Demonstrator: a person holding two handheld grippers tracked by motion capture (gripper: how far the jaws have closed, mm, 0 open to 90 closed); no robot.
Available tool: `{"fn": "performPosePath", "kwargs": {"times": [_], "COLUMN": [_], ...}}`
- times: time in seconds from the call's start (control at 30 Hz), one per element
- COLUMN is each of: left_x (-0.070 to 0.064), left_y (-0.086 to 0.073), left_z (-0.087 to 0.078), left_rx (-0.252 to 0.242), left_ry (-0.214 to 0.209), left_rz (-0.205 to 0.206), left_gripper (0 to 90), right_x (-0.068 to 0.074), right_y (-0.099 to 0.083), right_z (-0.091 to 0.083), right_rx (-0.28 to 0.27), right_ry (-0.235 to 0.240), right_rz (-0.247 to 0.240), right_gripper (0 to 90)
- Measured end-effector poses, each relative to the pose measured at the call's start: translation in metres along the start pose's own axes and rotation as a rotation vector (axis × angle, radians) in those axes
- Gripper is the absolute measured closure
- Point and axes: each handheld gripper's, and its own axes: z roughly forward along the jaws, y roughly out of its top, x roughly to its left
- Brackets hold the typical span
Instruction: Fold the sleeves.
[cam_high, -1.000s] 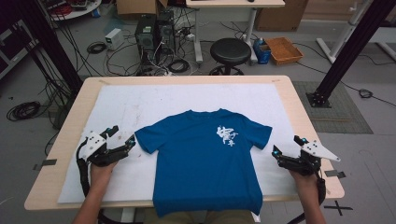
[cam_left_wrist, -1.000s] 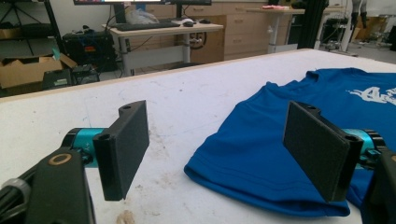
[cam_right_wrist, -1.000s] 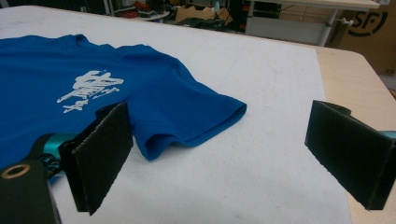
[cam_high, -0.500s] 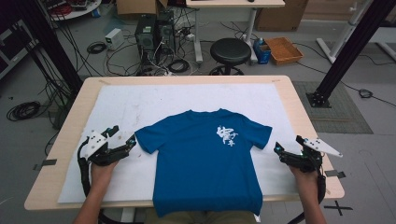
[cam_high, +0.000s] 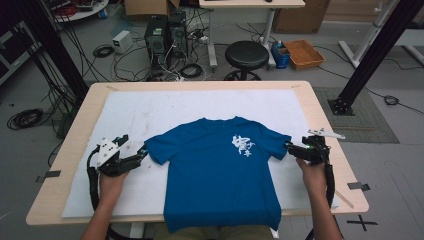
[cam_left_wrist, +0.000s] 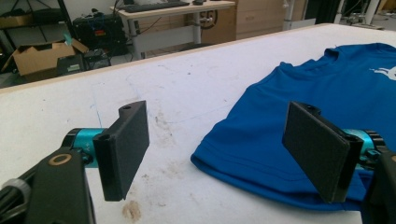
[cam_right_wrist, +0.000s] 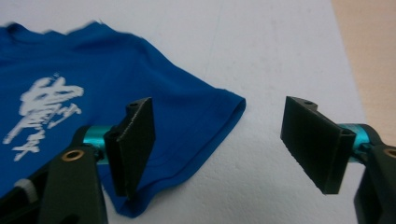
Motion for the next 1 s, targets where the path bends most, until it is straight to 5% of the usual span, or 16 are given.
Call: {"fn": "performPosePath", "kwargs": {"times": [0.17,0.27,0.37,0.47,0.5,0.6,0.83,1.0], "left_x": [0.001,0.001,0.000,0.000,-0.001,-0.001,-0.001,-0.001], "left_y": [0.000,0.000,0.000,0.000,0.001,0.000,0.001,0.001], "left_z": [0.001,0.001,0.001,0.001,0.001,0.001,0.002,0.002], "left_rx": [0.008,0.009,0.012,0.014,0.015,0.013,0.016,0.017], "left_ry": [0.012,0.017,0.020,0.022,0.022,0.021,0.026,0.022], "left_rz": [-0.017,-0.017,-0.013,-0.005,-0.005,-0.005,-0.005,-0.002], "left_gripper": [23.6,23.6,23.6,23.6,23.6,23.6,23.8,23.9], "right_x": [0.008,0.014,0.014,0.014,0.016,0.020,0.039,0.088], "right_y": [-0.001,-0.001,-0.001,0.000,0.000,0.002,0.019,0.031], "right_z": [0.021,0.024,0.025,0.024,0.025,0.024,0.005,0.006], "right_rx": [0.125,0.146,0.144,0.142,0.147,0.161,0.013,-0.030], "right_ry": [-0.011,-0.048,-0.060,-0.019,0.005,0.006,0.081,0.240], "right_rz": [-0.013,-0.086,-0.097,-0.114,-0.137,-0.162,-0.190,-0.242], "right_gripper": [38.9,46.8,53.9,70.8,84.0,86.7,87.3,86.7]}}
